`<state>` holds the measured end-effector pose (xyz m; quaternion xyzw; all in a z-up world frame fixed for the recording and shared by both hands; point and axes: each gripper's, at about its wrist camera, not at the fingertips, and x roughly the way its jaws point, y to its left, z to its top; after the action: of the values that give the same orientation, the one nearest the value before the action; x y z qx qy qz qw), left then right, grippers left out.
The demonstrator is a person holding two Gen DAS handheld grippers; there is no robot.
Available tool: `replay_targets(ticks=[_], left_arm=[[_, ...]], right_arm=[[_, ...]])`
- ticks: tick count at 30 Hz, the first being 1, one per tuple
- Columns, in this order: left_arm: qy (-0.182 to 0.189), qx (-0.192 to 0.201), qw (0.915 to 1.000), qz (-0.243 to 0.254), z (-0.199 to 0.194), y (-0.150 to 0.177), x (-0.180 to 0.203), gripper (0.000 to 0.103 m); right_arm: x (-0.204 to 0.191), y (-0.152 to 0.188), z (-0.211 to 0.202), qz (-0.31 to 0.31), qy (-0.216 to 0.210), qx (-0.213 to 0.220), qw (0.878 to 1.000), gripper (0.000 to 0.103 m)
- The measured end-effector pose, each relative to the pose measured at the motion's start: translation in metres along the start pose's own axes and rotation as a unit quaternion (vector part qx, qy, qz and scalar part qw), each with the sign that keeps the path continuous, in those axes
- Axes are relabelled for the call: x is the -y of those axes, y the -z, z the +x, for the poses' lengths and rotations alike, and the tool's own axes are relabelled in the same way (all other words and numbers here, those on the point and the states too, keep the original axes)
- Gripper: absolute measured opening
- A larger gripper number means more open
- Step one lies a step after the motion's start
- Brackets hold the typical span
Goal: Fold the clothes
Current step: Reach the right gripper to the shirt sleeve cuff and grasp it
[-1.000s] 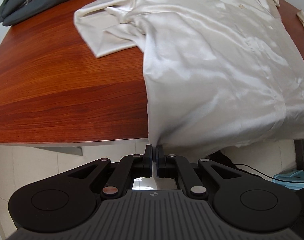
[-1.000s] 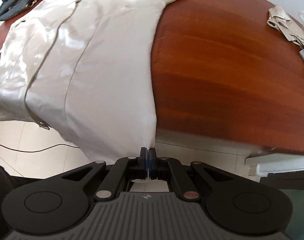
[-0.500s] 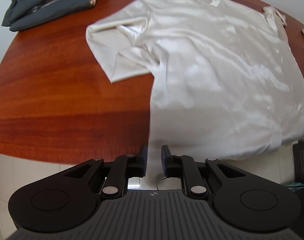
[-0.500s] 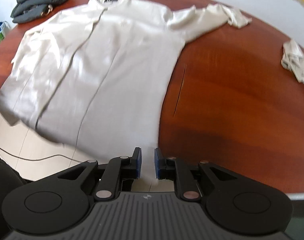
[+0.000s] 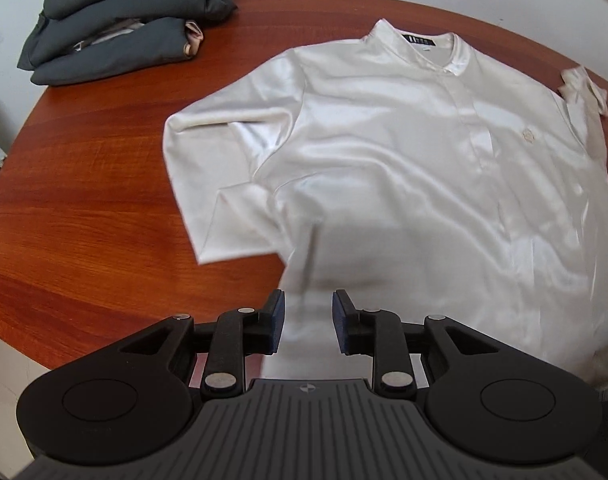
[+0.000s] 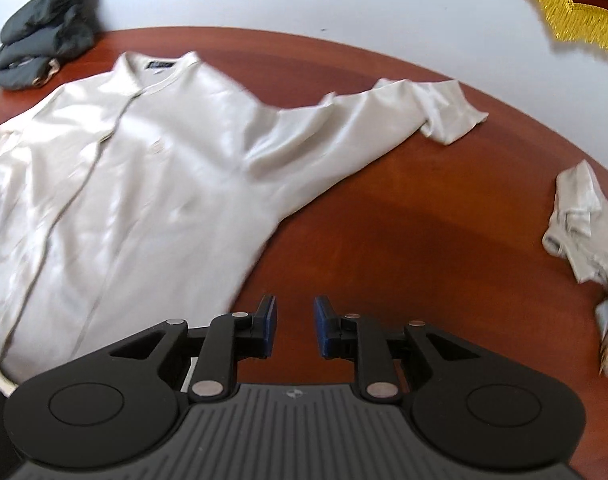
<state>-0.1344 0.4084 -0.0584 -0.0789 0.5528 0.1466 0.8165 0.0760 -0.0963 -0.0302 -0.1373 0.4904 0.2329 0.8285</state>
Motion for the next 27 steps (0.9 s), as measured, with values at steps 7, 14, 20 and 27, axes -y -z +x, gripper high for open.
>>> replay_targets(ticks=[7,14,20,27], left_arm=[[-0.013,-0.014,0.9997,-0.017,0.009,-0.017,0.035,0.034],[-0.026,-0.02,0.9992,-0.024,0.013,-0.028,0.065,0.035],[-0.019,-0.029,0.9988,-0.034,0.016,-0.034,0.085,0.035],[-0.019,-0.056,0.9979,-0.026,0.029,-0.038,0.101,0.036]], right_arm=[[0.064,-0.052,0.046,0.015,0.02,0.019,1.0,0.024],[0.134,-0.105,0.098,0.045,0.048,0.035,0.997,0.024],[0.162,-0.133,0.154,0.062,0.069,0.032,0.995,0.027],[0.194,-0.153,0.199,0.114,0.092,0.049,0.988,0.053]])
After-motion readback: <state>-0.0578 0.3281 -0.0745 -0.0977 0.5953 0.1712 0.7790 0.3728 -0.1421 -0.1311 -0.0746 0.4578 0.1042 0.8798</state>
